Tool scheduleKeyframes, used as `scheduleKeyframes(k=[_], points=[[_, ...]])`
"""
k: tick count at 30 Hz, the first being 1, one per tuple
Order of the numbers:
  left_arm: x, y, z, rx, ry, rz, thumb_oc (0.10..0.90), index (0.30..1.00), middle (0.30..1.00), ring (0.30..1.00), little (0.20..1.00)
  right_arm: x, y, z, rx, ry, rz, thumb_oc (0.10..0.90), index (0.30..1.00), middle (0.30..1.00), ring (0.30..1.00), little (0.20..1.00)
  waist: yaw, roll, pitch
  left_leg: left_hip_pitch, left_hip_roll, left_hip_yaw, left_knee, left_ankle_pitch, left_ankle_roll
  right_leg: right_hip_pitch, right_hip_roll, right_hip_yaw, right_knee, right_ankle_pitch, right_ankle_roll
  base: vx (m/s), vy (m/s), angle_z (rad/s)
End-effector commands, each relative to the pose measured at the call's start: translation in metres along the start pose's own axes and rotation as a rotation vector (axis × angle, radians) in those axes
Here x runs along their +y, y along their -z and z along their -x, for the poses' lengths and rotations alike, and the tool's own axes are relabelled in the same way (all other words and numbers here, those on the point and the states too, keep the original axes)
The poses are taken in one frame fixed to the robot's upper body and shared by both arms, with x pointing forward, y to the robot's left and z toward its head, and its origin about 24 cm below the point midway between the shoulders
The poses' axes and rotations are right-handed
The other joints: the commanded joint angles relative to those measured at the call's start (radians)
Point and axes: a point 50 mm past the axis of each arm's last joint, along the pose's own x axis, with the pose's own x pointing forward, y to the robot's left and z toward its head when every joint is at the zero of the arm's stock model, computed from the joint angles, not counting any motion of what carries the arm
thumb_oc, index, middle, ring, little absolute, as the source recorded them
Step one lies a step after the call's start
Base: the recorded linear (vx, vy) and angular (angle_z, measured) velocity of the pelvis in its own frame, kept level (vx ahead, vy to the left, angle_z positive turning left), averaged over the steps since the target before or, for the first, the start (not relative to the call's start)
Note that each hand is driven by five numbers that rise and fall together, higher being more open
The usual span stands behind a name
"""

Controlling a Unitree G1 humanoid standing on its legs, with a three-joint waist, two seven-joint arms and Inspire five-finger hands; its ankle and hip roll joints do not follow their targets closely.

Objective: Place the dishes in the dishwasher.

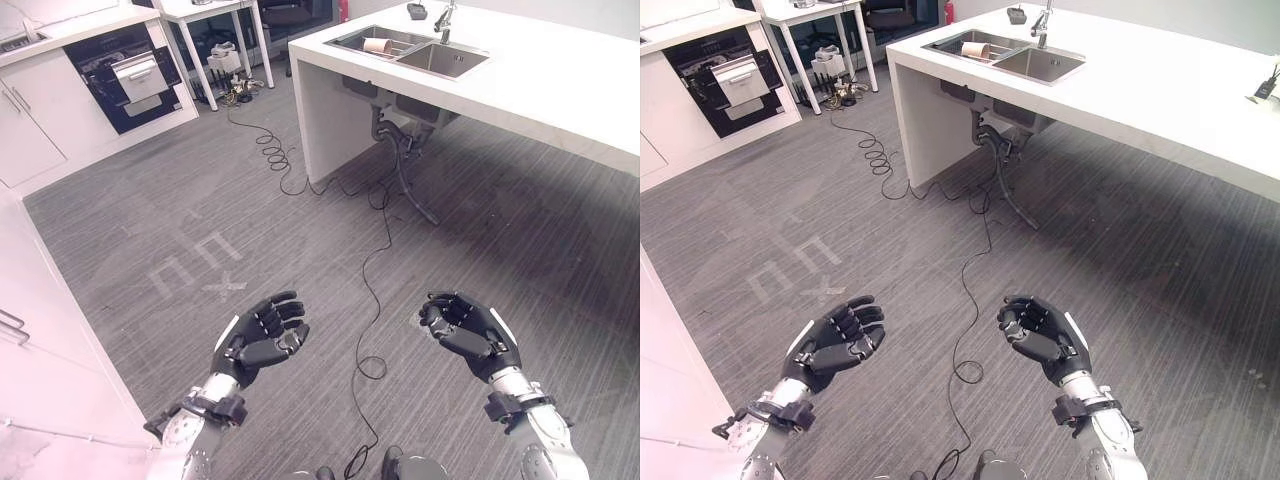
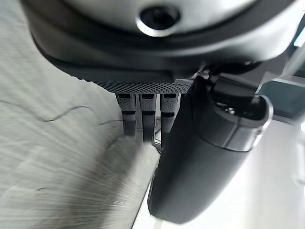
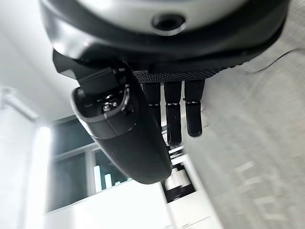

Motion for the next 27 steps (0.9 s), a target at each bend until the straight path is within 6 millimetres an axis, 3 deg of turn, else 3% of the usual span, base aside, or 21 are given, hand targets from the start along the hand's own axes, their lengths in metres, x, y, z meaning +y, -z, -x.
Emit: scheduleKeyframes(k=[1,3,4,7,12,15,17,18,21,22,24,26,27], points=[[0.000,0.000,-0.006,0.036,0.025,0.004,0.800,0.900,0.900,0.900,0.900,0.004,-0.009,-0.013,-0.026,-0.005,0.051,0.800,0.900,0.900,0.900,0.900,0.004,-0.013,-0.033,-0.031,0.087,-0.006,0.073,-0.031,-0.090,0.097,-0.037,0.029,-0.057,-0.041,0.124,0.00,0.000,0.00],[0.007,0.027,0.001,0.144,-0.021,0.012,0.800,0.900,0.900,0.900,0.900,-0.001,0.011,-0.008,0.076,0.007,0.079,0.800,0.900,0.900,0.900,0.900,0.004,-0.013,-0.027,-0.034,0.087,-0.008,0.073,-0.030,-0.093,0.095,-0.035,0.030,-0.057,-0.041,0.123,0.00,0.000,0.00],[0.007,0.027,0.001,0.143,-0.021,0.012,0.800,0.900,0.900,0.900,0.900,-0.001,0.011,-0.008,0.076,0.007,0.080,0.800,0.900,0.900,0.900,0.900,0.003,-0.013,-0.027,-0.034,0.087,-0.008,0.073,-0.030,-0.093,0.095,-0.035,0.030,-0.057,-0.041,0.123,0.02,-0.035,0.00],[0.014,0.074,0.021,0.347,-0.136,0.087,0.800,0.900,0.900,0.900,0.900,-0.009,0.040,0.005,0.200,0.041,0.077,0.800,0.900,0.900,0.900,0.900,0.009,-0.017,-0.020,-0.025,0.090,-0.009,0.073,-0.039,-0.099,0.108,-0.029,0.028,-0.057,-0.051,0.124,0.06,-0.102,0.02],[0.030,0.115,0.041,0.621,-0.245,-0.081,0.800,0.900,0.900,0.900,0.900,-0.014,0.071,0.011,0.343,0.131,0.013,0.800,0.900,0.900,0.900,0.900,0.009,-0.012,-0.014,-0.019,0.104,-0.002,0.073,-0.031,-0.105,0.118,-0.020,0.017,-0.057,-0.061,0.113,0.06,-0.127,0.12],[0.031,0.118,0.037,0.602,-0.319,-0.005,0.800,0.900,0.900,0.900,0.900,-0.019,0.079,0.014,0.377,0.160,-0.006,0.800,0.900,0.900,0.900,0.900,-0.003,-0.005,-0.001,0.001,0.104,0.003,0.073,-0.017,-0.112,0.117,-0.013,0.021,-0.057,-0.065,0.099,0.06,-0.079,0.02],[0.031,0.113,0.031,0.553,-0.316,0.005,0.800,0.900,0.900,0.900,0.900,-0.020,0.074,0.010,0.370,0.143,0.040,0.800,0.900,0.900,0.900,0.900,-0.006,-0.027,0.025,0.035,0.076,0.028,0.073,0.016,-0.102,0.120,-0.031,0.034,-0.057,-0.065,0.072,0.06,-0.102,-0.05],[0.031,0.109,0.028,0.527,-0.315,0.005,0.800,0.900,0.900,0.900,0.900,-0.020,0.070,0.008,0.366,0.140,0.063,0.800,0.900,0.900,0.900,0.900,0.000,-0.046,0.043,0.032,0.065,0.033,0.091,0.086,-0.110,0.123,-0.039,0.044,-0.057,-0.069,0.055,0.05,-0.125,-0.07],[0.031,0.102,0.023,0.464,-0.306,0.031,0.800,0.900,0.900,0.900,0.900,-0.028,0.066,0.007,0.391,0.165,0.129,0.800,0.900,0.900,0.900,0.900,0.014,-0.055,0.088,-0.135,0.096,-0.031,0.372,0.158,-0.132,0.124,-0.028,0.060,-0.057,-0.065,0.023,0.03,-0.088,0.10],[0.031,0.101,0.022,0.453,-0.292,0.046,0.800,0.900,0.900,0.900,0.900,-0.031,0.067,0.008,0.409,0.167,0.152,0.800,0.900,0.900,0.900,0.900,0.024,-0.049,0.100,-0.184,0.094,-0.049,0.408,0.174,-0.133,0.130,-0.020,0.068,-0.057,-0.067,0.019,0.16,-0.021,0.34],[0.028,0.101,0.023,0.436,-0.253,0.047,0.800,0.900,0.900,0.900,0.900,-0.031,0.067,0.007,0.416,0.153,0.170,0.800,0.900,0.900,0.900,0.900,0.049,-0.033,0.105,-0.218,0.071,-0.041,0.320,0.206,-0.125,0.143,-0.004,0.075,-0.057,-0.082,0.026,0.31,0.117,-0.05],[0.025,0.102,0.025,0.433,-0.221,0.029,0.800,0.900,0.900,0.900,0.900,-0.025,0.067,0.002,0.421,0.131,0.207,0.800,0.900,0.900,0.900,0.900,0.076,-0.002,0.108,-0.210,0.079,-0.021,0.106,0.240,-0.120,0.175,0.028,0.078,-0.057,-0.110,0.037,0.38,0.213,-0.34],[0.024,0.103,0.025,0.443,-0.216,0.025,0.800,0.900,0.900,0.900,0.900,-0.024,0.067,0.002,0.422,0.128,0.212,0.800,0.900,0.900,0.900,0.900,0.080,0.002,0.110,-0.205,0.082,-0.016,0.073,0.245,-0.120,0.182,0.030,0.079,-0.057,-0.115,0.040,0.48,0.281,-0.40]])
